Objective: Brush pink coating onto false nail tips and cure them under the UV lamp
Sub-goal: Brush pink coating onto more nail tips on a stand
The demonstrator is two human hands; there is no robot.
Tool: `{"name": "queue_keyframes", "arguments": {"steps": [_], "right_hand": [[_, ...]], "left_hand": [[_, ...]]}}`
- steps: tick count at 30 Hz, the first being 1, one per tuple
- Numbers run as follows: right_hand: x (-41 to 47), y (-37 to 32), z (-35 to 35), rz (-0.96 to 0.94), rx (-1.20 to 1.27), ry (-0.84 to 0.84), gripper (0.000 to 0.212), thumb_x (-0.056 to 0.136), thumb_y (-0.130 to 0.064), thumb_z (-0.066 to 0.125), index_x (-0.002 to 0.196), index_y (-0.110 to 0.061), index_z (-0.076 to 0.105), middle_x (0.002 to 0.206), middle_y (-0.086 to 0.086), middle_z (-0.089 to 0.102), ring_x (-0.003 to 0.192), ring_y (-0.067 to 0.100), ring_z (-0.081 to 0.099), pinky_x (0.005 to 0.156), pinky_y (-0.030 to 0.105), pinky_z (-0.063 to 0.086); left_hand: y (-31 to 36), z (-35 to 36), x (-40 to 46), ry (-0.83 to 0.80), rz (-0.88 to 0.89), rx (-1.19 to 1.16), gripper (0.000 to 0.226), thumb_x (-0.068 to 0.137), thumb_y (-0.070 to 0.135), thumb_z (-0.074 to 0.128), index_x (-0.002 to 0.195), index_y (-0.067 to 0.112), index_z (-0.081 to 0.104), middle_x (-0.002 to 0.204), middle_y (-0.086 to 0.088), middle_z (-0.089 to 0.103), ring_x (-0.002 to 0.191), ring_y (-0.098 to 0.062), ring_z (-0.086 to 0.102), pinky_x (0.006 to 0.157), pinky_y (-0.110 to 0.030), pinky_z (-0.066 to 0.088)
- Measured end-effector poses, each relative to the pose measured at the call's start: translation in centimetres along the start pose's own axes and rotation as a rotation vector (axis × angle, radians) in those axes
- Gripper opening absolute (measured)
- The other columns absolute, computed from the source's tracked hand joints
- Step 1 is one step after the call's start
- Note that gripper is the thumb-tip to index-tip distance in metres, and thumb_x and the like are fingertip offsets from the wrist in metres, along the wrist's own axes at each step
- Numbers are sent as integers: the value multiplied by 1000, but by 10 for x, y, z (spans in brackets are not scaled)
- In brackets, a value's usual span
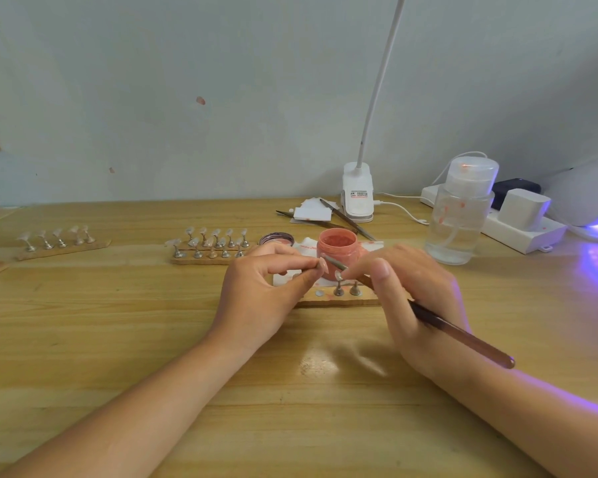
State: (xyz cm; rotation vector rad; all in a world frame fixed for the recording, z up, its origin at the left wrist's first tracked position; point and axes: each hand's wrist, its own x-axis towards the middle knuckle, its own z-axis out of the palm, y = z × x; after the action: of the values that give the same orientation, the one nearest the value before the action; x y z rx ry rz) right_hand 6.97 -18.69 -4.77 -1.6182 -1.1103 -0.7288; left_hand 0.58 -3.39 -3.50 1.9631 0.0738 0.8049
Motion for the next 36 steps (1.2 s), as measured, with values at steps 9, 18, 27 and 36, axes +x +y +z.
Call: {"name": "queue_keyframes", "arguments": {"steps": [9, 18, 27, 36], "right_hand": [[0, -1, 0, 18, 18, 13, 50, 97, -34, 32, 72, -11, 69, 68, -14, 58, 65, 9, 56, 65, 34, 41], [0, -1, -1, 28, 18, 0, 52, 97, -34, 32, 69, -12, 70, 67, -14, 60, 66, 5, 54, 66, 30, 40], [0, -2, -1, 48, 68, -6, 52, 96, -25, 29, 66, -9, 68, 66, -15, 58, 64, 2, 52, 66, 25, 39], [0, -2, -2, 49, 84, -5, 61, 99, -35, 25, 66, -8, 68, 64, -10, 59, 64, 1, 53, 64, 26, 41]], "left_hand": [[0, 0, 1, 6, 15, -8, 14, 69, 15, 75, 74, 27, 72, 66, 23, 62, 70, 9, 53, 68, -4, 37], [-1, 0, 0, -15, 19, -10, 13, 72, 13, 73, 77, 25, 73, 75, 16, 63, 80, 10, 55, 72, -2, 35], [-1, 1, 0, -6, 39, -8, 15, 72, 11, 73, 82, 22, 72, 74, 17, 62, 79, 10, 55, 73, -2, 35], [-2, 2, 0, -20, 40, 17, 18, 73, 10, 72, 82, 25, 71, 77, 15, 62, 81, 10, 54, 76, -1, 33]]}}
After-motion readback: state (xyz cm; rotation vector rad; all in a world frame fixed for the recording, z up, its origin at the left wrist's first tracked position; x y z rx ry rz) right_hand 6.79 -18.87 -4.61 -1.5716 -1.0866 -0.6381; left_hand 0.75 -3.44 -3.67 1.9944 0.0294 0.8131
